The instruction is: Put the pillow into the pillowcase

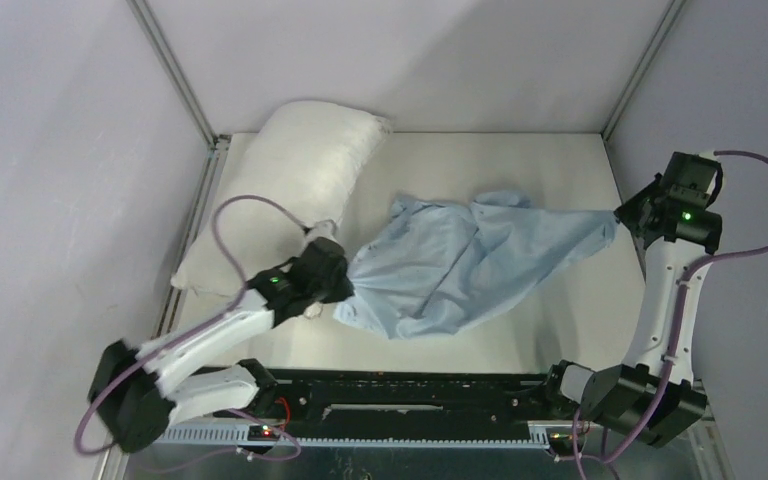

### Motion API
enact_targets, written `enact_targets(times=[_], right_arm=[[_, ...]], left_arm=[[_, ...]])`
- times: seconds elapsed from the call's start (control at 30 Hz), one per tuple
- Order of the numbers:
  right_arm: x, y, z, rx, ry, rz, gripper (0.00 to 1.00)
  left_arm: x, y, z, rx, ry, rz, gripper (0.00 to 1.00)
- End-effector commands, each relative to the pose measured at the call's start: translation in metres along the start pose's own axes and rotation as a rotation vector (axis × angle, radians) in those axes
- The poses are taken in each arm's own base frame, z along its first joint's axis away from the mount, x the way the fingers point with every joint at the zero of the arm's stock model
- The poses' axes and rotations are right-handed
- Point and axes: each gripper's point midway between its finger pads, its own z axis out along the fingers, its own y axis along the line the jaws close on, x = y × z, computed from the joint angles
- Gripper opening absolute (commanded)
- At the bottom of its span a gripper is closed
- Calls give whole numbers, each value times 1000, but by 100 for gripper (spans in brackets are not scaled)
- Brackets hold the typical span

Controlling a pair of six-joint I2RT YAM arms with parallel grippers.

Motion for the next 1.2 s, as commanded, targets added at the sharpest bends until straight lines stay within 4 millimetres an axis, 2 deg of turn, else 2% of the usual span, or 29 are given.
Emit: enact_targets(times=[0.0, 0.17, 0.3, 0.4, 0.47, 0.53, 0.63, 0.7, 0.87, 0.97, 1.07, 1.17], right_arm=[[-17, 10, -8, -37, -24, 62, 0], [-6, -10, -22, -9, -34, 87, 2], [8, -28, -49, 12, -57, 70, 43], [20, -27, -74, -26, -95, 7, 73], [31, -8, -84, -113, -90, -77, 82], [50, 22, -81, -215, -24, -198, 86], [84, 72, -56, -298, 77, -396, 90], [99, 107, -33, -343, 93, -486, 93], [125, 153, 36, -370, 160, -560, 92], [139, 171, 71, -364, 207, -587, 82], [151, 174, 103, -305, 246, -606, 74], [161, 178, 133, -280, 254, -607, 72]], left_arm=[[-10, 48, -41, -96, -82, -23, 0], [3, 48, -64, -37, -76, -44, 0], [17, 42, -75, 1, -61, -28, 0], [28, 39, -76, 25, -45, -25, 0], [33, 39, -76, 42, -45, -27, 0], [34, 40, -74, 49, -50, -28, 0], [29, 39, -74, 39, -66, -22, 0], [24, 37, -75, 34, -79, -25, 0], [14, 31, -75, 38, -99, -28, 0], [12, 29, -73, 31, -97, -21, 0], [9, 29, -73, 21, -102, -10, 0], [6, 27, -75, 22, -107, -1, 0]])
